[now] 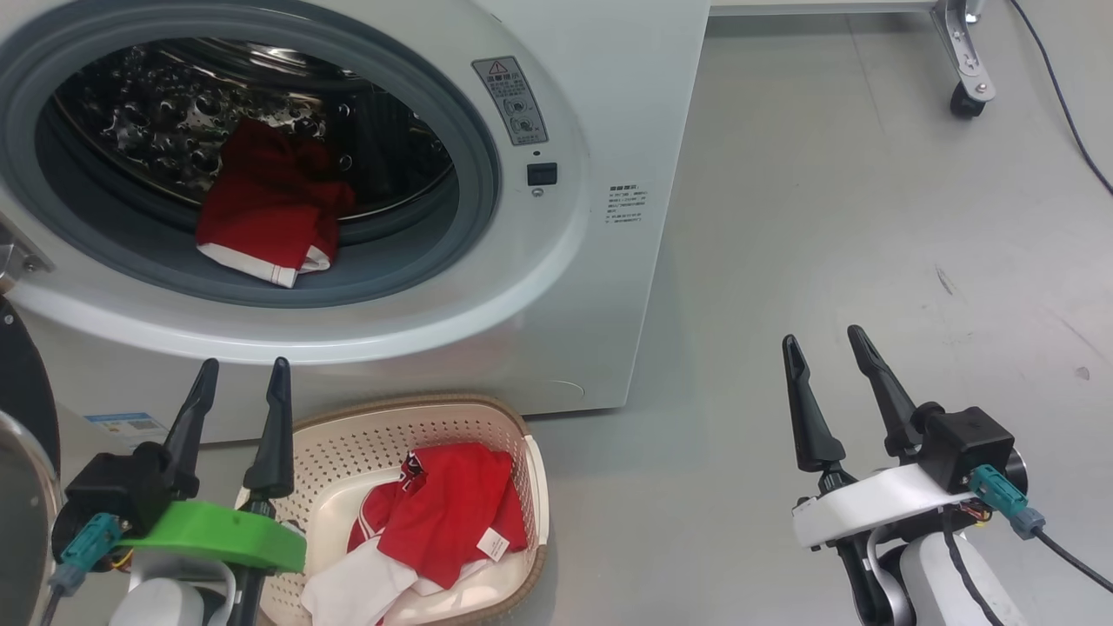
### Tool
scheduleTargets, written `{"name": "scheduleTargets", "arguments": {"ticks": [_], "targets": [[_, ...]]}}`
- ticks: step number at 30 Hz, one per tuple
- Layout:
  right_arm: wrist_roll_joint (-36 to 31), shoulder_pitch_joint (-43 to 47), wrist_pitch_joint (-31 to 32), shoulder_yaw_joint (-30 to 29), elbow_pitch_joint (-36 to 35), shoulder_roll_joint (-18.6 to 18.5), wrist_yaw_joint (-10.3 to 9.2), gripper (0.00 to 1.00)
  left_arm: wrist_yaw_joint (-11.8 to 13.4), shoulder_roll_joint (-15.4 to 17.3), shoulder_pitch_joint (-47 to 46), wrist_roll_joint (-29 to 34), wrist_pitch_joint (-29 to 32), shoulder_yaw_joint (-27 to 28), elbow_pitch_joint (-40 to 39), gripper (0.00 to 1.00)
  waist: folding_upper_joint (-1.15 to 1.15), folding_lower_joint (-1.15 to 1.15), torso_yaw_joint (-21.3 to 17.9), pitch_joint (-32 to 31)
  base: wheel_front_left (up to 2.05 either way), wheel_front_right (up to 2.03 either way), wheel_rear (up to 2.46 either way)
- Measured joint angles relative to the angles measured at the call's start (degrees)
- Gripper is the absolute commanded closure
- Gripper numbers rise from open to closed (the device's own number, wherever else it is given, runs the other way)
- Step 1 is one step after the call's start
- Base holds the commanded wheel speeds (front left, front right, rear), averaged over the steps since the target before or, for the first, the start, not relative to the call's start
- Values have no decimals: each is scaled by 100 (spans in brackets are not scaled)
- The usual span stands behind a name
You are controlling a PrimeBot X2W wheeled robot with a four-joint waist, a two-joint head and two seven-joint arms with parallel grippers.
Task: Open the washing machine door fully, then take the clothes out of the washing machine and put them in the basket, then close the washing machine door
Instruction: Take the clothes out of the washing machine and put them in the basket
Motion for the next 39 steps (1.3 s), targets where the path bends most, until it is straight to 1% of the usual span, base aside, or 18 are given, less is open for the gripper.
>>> {"name": "scheduleTargets", "arguments": {"ticks": [3, 10, 14, 15, 16, 21, 27, 33, 34, 39], "targets": [[0, 0, 0, 48, -22, 2, 1, 0, 46, 2, 3, 23, 0, 52, -65, 0, 0, 0, -22, 60, 0, 0, 0], [0, -1, 0, 76, -69, 1, 1, 0, 48, 12, 3, 43, 1, 30, -164, 0, 0, 0, -98, 283, 0, 0, 0], [1, -4, 0, 138, -108, 1, 5, 0, 70, 102, -1, 91, 78, 42, -204, 0, 0, 0, -154, 471, 0, 0, 0], [1, -14, 0, 187, -126, 1, 5, 0, 119, 207, -11, 142, 148, 63, -212, 0, 0, 0, -190, 587, 0, 0, 0], [1, -25, 0, 200, -141, 3, 5, 0, 123, 256, -26, 160, 201, 76, -213, 0, 0, 0, -211, 647, 0, 0, 0], [25, -160, 0, 254, -238, 1, 5, 0, 303, 582, -255, 444, 517, 146, -175, 0, 0, 0, -345, 969, 0, 0, 0], [137, -313, 0, 366, -333, 1, 2, 0, 455, 765, -794, 482, 887, 307, -171, 0, 0, 0, -586, 1350, 0, 0, 0], [277, -503, 0, 426, -470, 1, -12, 0, 556, 964, -1519, 485, 1432, 400, -167, 0, 0, 0, -848, 1749, 0, 0, 0], [312, -547, 0, 439, -480, 1, -40, 0, 578, 1004, -1617, 485, 1519, 421, -153, 0, 0, 0, -892, 1813, 0, 0, 0], [472, -715, 0, 508, -547, 2, -105, 0, 805, 1285, -2075, 578, 2100, 528, 148, 0, 0, 0, -1121, 2113, 0, 0, 0]]}}
